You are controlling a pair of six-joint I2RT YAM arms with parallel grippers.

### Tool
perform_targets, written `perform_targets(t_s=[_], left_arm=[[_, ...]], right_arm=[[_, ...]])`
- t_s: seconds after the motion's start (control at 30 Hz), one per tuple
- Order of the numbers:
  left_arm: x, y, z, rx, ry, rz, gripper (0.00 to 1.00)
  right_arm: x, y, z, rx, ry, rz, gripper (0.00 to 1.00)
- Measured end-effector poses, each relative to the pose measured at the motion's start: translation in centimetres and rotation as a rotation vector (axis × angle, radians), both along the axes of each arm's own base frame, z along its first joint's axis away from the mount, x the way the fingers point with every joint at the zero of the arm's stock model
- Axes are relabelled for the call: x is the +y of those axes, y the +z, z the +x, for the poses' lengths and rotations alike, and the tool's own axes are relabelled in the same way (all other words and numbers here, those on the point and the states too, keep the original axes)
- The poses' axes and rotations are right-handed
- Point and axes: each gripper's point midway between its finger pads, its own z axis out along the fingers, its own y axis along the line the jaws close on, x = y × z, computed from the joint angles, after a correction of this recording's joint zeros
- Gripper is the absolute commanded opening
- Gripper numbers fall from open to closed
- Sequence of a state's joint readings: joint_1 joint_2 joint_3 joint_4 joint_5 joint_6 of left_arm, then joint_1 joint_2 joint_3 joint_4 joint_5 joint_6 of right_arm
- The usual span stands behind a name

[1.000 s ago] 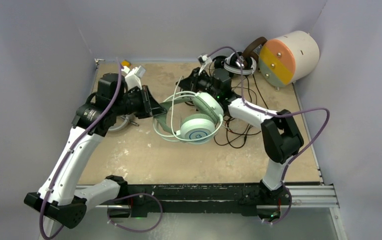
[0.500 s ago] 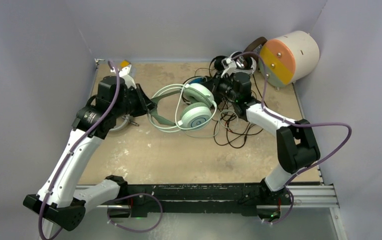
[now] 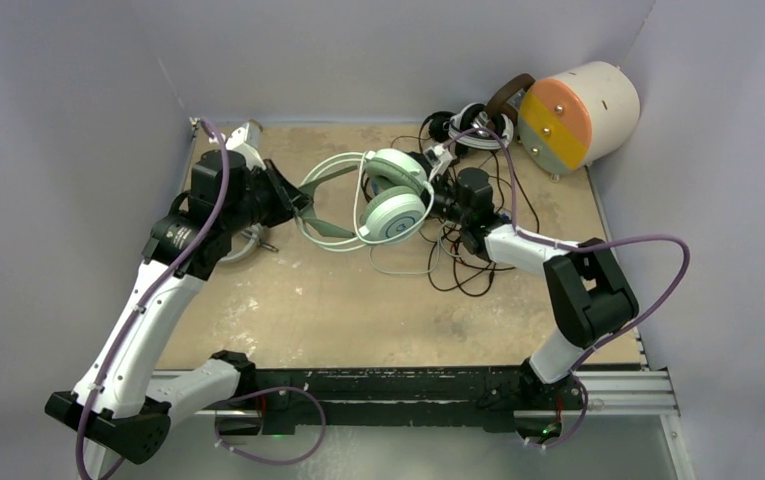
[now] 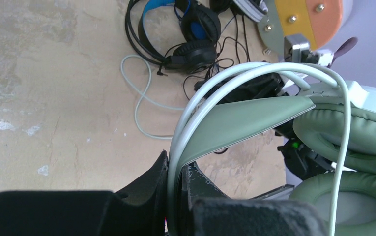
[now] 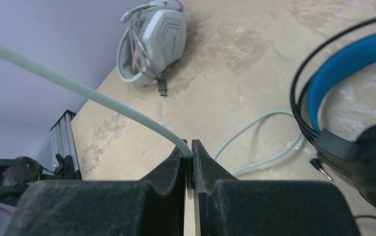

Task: Wrap the headphones
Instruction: Wrap the headphones cable around the headphones.

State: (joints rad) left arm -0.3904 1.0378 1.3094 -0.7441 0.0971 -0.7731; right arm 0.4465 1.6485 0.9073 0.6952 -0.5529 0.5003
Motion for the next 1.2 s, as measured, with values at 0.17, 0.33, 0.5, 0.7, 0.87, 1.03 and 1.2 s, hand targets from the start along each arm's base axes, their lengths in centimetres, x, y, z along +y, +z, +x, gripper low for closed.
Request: perform_targets(t_s=[0.17,0.33,0.5,0.7,0.87,1.03,1.2], left_arm=[[-0.2,2.6,0.7,-0.046,0.004,-0.018,0.0],[-0.8,5.7,1.2,-0.1,-0.022,-0.043,0.0],[-1.6,6.9,1.8,-0.1,-0.05,-0.053,0.0],[-1.8,7.0,2.3,-0.072,-0.055,-0.035,0.0],[-1.9,7.8,2.5,-0.083,-0.057,-0.033,0.0],[-1.9,8.6,2.4,-0.091,-0.058,-0.036,0.0],[-1.9,9.1,2.6,-0.1,-0.058,-0.04,0.0]], right_arm=[[1.5,1.5,-1.1,-0.073,0.075,0.034,0.14],[2.3,1.6,-1.1,-0.112,0.106,0.056,0.21],[2.6,0.6,-0.4,-0.109,0.104,0.055,0.26],[3.4,1.9,1.0,-0.155,0.102,0.088,0.47],[3.8,2.4,1.7,-0.18,0.1,0.118,0.59],[4.7,1.7,2.6,-0.181,0.095,0.115,0.66],[5.6,0.7,3.0,-0.204,0.099,0.102,0.73]])
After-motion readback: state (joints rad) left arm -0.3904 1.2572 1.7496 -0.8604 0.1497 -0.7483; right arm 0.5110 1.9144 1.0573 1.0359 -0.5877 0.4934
